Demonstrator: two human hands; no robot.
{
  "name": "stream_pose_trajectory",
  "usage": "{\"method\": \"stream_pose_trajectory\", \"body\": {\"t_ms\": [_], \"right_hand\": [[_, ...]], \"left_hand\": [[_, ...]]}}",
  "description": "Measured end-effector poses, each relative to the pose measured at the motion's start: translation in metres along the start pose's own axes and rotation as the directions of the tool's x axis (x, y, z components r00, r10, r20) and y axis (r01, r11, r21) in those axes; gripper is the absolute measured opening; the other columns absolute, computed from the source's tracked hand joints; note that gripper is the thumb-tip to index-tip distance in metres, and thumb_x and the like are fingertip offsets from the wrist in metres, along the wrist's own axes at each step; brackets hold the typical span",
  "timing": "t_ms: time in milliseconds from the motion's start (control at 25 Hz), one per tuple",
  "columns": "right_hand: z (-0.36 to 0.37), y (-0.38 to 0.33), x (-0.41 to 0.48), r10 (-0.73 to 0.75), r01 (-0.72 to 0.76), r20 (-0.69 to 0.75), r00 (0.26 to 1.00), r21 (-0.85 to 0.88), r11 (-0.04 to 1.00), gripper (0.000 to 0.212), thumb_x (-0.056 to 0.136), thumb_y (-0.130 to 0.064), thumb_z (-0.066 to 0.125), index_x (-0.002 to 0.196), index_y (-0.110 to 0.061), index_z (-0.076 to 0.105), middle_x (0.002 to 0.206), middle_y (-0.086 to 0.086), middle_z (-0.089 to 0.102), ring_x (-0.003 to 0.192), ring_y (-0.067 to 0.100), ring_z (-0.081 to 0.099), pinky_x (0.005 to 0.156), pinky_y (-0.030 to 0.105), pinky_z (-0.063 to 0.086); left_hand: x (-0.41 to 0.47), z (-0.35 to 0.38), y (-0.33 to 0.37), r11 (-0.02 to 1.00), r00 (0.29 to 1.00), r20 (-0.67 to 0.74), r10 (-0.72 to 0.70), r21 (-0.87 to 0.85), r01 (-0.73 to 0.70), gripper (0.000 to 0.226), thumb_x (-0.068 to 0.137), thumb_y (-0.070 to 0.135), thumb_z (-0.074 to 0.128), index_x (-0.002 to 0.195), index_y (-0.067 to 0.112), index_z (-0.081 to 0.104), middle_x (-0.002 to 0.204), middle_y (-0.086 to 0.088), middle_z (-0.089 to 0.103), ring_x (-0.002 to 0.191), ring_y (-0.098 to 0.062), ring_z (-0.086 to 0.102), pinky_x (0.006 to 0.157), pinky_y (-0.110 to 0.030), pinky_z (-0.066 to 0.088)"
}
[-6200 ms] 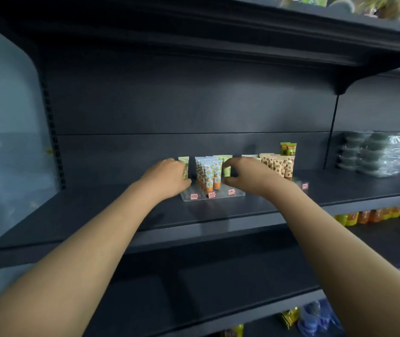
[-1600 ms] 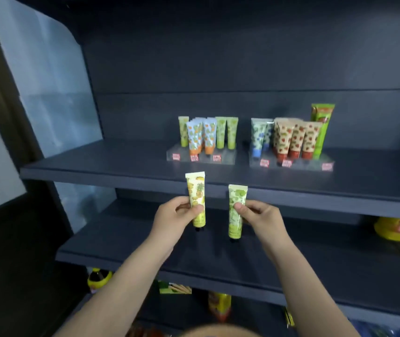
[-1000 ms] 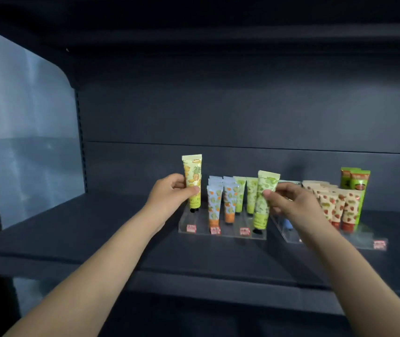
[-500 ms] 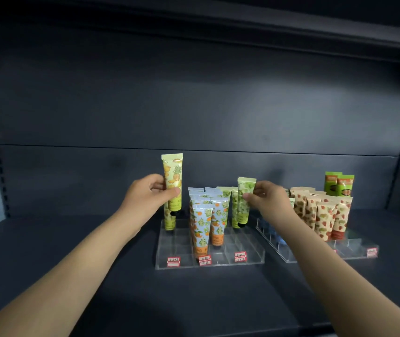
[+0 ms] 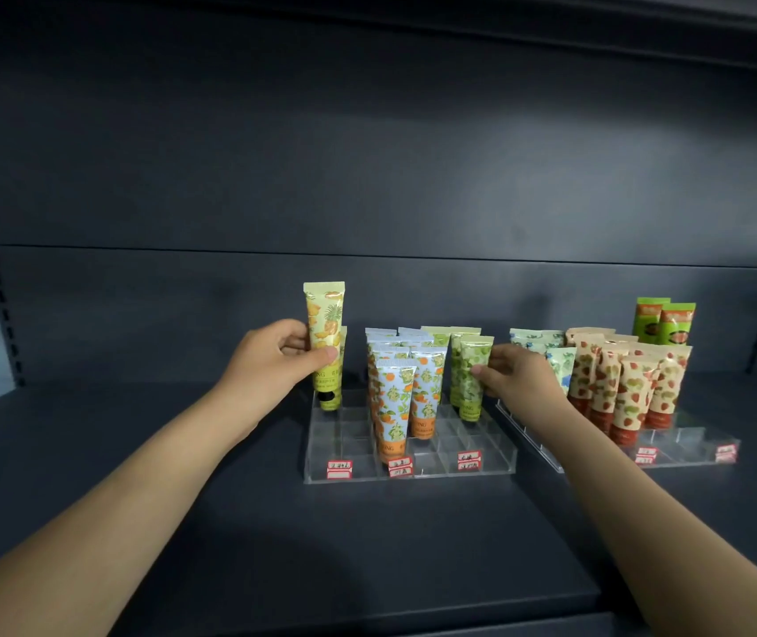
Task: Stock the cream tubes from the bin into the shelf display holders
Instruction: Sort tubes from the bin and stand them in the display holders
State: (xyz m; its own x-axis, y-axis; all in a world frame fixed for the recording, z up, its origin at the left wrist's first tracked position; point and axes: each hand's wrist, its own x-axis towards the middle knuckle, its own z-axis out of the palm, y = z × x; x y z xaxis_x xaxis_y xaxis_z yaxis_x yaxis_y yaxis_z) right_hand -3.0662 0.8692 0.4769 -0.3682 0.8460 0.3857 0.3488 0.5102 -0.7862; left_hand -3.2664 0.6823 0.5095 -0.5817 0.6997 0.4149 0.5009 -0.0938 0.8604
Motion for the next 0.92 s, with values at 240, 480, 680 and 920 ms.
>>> {"method": "stream_pose_trajectory", "body": {"t_ms": [240, 480, 680, 920], "right_hand": [[0.005, 0.001, 0.003, 0.011, -0.011, -0.006, 1.000, -0.016, 1.000, 0.039, 0.086, -0.022, 0.066, 0.119, -0.002, 0.059, 0.110, 0.010, 0.066, 0.100, 0.025, 0.063, 0.090, 0.045, 0.053], [0.006, 0.000, -0.002, 0.019, -0.018, 0.029, 0.999, -0.043, 0.999, 0.038, 0.088, -0.022, 0.064, 0.120, -0.003, 0.056, 0.113, 0.011, 0.066, 0.102, 0.025, 0.062, 0.092, 0.044, 0.051], [-0.003, -0.009, -0.021, 0.016, -0.012, 0.032, 0.999, -0.126, 0.992, 0.051, 0.091, -0.031, 0.059, 0.131, -0.002, 0.047, 0.127, 0.011, 0.059, 0.115, 0.024, 0.056, 0.089, 0.027, 0.042], [-0.023, -0.027, -0.041, 0.001, 0.049, 0.143, 0.990, -0.345, 0.937, 0.049, 0.092, -0.037, 0.054, 0.128, -0.004, 0.051, 0.123, 0.011, 0.061, 0.110, 0.023, 0.056, 0.084, 0.024, 0.039]], "left_hand": [[-0.004, -0.001, -0.002, 1.000, 1.000, 0.009, -0.002, -0.003, 0.002, 0.016, 0.080, 0.014, 0.070, 0.094, 0.015, 0.063, 0.094, 0.002, 0.067, 0.080, -0.005, 0.060, 0.066, -0.013, 0.044], [-0.005, -0.004, -0.001, 1.000, 1.000, 0.018, 0.015, 0.025, -0.015, 0.018, 0.080, 0.013, 0.070, 0.097, 0.012, 0.065, 0.093, 0.003, 0.068, 0.081, -0.005, 0.061, 0.061, -0.006, 0.046], [-0.008, -0.007, 0.007, 0.999, 0.999, 0.024, 0.036, 0.022, -0.037, 0.017, 0.080, 0.013, 0.070, 0.097, 0.011, 0.065, 0.092, 0.005, 0.067, 0.079, -0.003, 0.061, 0.063, -0.007, 0.047], [-0.013, -0.011, 0.021, 0.995, 0.995, 0.057, 0.085, 0.038, -0.087, 0.014, 0.079, 0.014, 0.071, 0.092, 0.014, 0.065, 0.087, 0.005, 0.066, 0.076, -0.003, 0.059, 0.060, -0.001, 0.045]]}}
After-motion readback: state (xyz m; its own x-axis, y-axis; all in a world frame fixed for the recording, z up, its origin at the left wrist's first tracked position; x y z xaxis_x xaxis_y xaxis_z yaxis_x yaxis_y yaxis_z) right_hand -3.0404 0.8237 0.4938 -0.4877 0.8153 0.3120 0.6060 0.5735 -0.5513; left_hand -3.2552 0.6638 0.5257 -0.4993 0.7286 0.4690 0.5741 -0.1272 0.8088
